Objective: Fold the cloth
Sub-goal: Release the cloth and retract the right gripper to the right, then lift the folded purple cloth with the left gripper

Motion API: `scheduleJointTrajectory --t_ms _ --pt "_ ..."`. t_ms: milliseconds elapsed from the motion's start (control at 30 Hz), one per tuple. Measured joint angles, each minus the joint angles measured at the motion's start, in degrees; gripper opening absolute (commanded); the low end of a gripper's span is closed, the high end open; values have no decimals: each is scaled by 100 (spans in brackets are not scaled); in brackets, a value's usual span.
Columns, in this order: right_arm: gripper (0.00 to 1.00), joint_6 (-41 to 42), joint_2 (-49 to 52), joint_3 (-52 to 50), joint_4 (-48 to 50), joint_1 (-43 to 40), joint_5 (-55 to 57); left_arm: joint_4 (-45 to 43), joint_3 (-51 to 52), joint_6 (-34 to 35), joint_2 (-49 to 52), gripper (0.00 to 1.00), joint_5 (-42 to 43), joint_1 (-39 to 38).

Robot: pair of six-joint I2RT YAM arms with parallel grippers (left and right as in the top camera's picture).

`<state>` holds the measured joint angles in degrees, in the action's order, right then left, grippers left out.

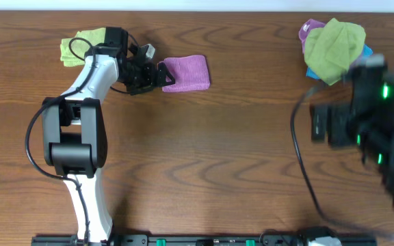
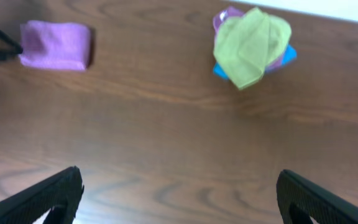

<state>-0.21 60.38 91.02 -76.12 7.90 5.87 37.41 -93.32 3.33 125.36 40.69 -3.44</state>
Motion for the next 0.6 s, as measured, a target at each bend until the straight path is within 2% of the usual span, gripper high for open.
scheduleJointTrajectory --t_ms 133,233,600 --pt "99 284 -1119 -1565 455 0 44 -195 0 76 2 95 -160 -4" --pt "99 476 -1539 -2184 743 0 42 -323 0 140 2 95 -249 -4" --pt "99 634 -1652 -2592 933 0 44 -1047 -15 575 404 95 11 -76"
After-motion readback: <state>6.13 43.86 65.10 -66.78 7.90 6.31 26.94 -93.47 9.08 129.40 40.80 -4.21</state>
